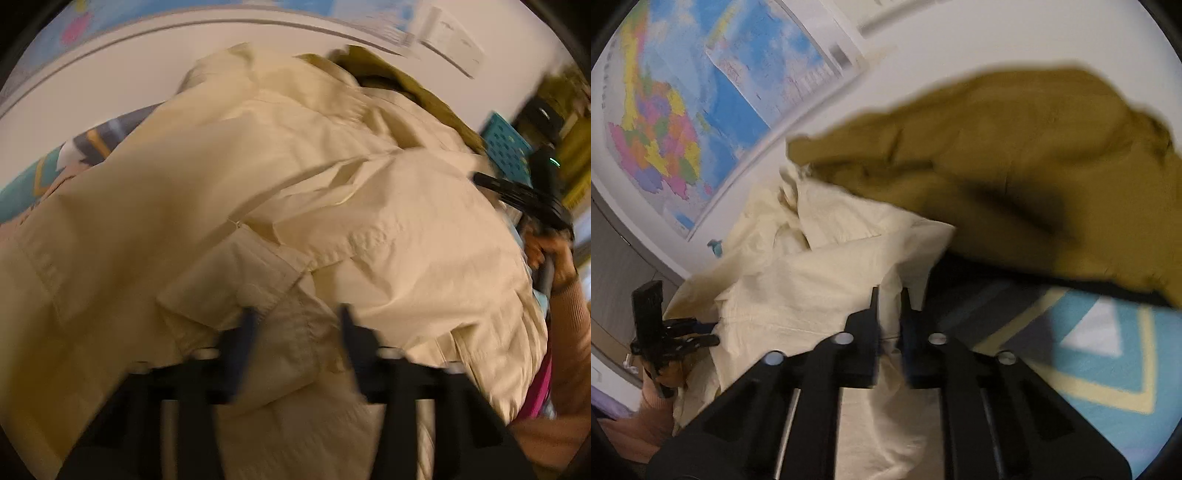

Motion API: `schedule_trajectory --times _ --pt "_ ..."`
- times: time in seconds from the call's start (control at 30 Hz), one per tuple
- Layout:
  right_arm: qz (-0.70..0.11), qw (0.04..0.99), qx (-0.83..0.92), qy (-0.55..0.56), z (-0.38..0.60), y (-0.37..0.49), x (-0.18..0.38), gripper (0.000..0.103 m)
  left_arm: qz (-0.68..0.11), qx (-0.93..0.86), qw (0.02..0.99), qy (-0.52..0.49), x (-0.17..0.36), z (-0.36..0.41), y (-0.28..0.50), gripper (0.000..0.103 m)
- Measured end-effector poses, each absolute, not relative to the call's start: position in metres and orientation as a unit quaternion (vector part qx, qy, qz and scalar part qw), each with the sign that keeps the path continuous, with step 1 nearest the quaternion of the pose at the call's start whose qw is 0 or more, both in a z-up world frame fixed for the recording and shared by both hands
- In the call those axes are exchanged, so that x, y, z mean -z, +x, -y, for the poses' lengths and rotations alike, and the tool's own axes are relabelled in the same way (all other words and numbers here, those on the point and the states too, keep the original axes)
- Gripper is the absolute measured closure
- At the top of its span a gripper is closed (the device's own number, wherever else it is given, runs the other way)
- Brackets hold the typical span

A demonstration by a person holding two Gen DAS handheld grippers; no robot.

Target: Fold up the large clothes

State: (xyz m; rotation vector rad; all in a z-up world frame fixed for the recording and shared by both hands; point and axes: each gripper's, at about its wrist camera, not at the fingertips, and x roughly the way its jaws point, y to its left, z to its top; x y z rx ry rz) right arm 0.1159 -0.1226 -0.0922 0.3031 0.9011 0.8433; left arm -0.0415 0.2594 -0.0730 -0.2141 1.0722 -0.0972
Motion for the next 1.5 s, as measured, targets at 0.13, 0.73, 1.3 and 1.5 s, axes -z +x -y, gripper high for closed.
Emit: schedule_trajectory --times 0.13,0.73,1.3,1.5 --pt "-0.357 0.849 -0.371 0.117 0.127 0.109 0.059 0.098 -0.478 -0.01 0.873 -0.092 0.066 -0.273 -0.043 0.095" --pt "-0.332 0.823 -0.459 -0.038 0.03 0.024 0.027 0.056 -0.402 0.008 0.914 -0.044 0.02 -0.256 -0.103 0.032" --pt "-0.384 0.711 -0.587 -0.055 -0.056 -0.038 0.055 0.043 -0.385 -0.129 0.912 -0.059 0.015 -0.34 -0.239 0.018" --pt "-0.377 0.551 -0.743 -0.048 -0.106 -0.143 0.042 0.036 -0.379 -0.133 0.91 -0.102 0.026 -0.358 -0.263 0.019"
